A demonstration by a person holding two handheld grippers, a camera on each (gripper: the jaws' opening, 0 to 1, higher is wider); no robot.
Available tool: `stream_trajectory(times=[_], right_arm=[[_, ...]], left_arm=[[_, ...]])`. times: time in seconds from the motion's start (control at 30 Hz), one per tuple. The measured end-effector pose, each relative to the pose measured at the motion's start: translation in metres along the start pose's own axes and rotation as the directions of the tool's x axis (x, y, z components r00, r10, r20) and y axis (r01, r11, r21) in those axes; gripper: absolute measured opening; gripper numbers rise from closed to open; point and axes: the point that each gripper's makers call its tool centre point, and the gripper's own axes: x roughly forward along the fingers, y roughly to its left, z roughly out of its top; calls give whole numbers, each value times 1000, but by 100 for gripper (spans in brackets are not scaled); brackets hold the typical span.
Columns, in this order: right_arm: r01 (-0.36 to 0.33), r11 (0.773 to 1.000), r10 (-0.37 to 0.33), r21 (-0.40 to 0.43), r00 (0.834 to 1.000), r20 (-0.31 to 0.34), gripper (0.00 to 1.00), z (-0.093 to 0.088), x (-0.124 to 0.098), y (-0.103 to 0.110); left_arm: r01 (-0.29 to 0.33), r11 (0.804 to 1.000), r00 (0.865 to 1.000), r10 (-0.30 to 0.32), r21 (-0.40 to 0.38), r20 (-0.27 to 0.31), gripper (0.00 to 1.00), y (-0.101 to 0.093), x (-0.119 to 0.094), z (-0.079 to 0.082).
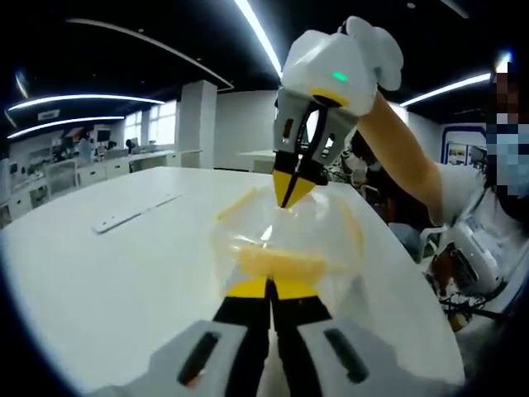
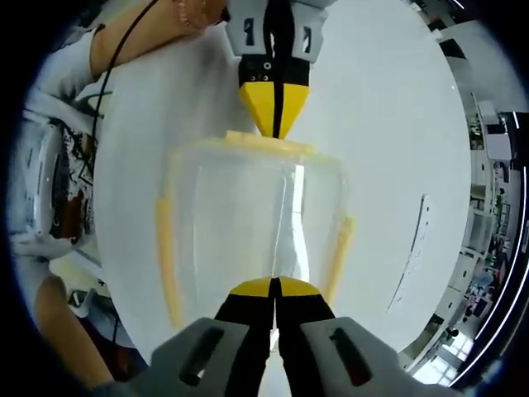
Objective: Snap each plastic latch of the storage box into its locked position after aligning the lid with the box until every specified latch is closed and the lid sits flush.
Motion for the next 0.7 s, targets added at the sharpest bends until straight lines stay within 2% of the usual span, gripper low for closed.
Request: stream_trajectory(times=[0.7], right_arm=[[7, 1000, -7, 1, 1000, 1, 0, 0, -1, 1]], left_arm=[[1, 1000, 1000, -1, -2, 3, 0, -2, 1, 0]])
